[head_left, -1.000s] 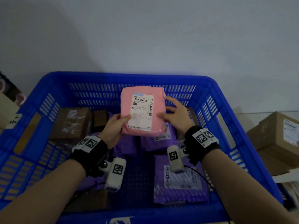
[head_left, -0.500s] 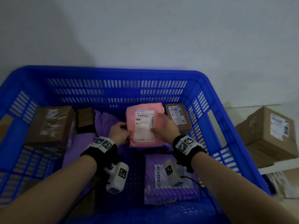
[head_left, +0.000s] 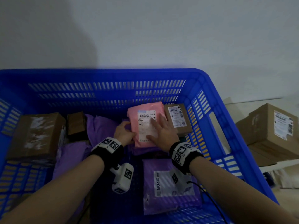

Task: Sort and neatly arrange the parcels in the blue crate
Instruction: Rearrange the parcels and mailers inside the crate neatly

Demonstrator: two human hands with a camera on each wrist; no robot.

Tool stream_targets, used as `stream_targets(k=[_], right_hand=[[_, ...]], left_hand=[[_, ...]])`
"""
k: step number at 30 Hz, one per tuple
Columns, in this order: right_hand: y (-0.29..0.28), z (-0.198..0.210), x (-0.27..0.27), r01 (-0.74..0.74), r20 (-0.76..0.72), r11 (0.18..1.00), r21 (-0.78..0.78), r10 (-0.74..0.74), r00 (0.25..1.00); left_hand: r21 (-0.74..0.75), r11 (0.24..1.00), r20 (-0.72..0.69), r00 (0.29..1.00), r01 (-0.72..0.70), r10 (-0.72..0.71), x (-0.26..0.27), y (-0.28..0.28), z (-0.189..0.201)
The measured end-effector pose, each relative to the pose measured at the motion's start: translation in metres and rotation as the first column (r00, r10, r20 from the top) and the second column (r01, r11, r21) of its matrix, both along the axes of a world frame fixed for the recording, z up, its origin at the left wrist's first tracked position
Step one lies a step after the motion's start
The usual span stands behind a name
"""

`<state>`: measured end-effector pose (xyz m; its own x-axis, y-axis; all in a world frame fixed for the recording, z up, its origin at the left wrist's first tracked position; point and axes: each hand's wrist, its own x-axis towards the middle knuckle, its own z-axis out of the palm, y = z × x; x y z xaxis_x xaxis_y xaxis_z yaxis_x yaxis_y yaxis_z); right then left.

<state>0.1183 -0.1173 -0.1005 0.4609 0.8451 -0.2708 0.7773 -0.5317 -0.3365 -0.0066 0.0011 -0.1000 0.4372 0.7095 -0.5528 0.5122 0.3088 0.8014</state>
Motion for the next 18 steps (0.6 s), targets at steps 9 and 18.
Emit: stream_targets(k=[9, 18], right_hand=[[0.009, -0.001, -0.003, -0.024, 0.059, 0.986, -0.164, 0.034, 0.998], [0.032, 0.031, -0.003, 0.025, -0.015, 0.990, -0.141, -0.027, 1.000]], left_hand=[[0.069, 0.983, -0.086, 0.983, 0.171, -0.165, -0.006, 0.004, -0.011], [0.282, 0.896, -0.194, 0.935, 0.343, -0.297, -0.041, 0.036, 0.025]])
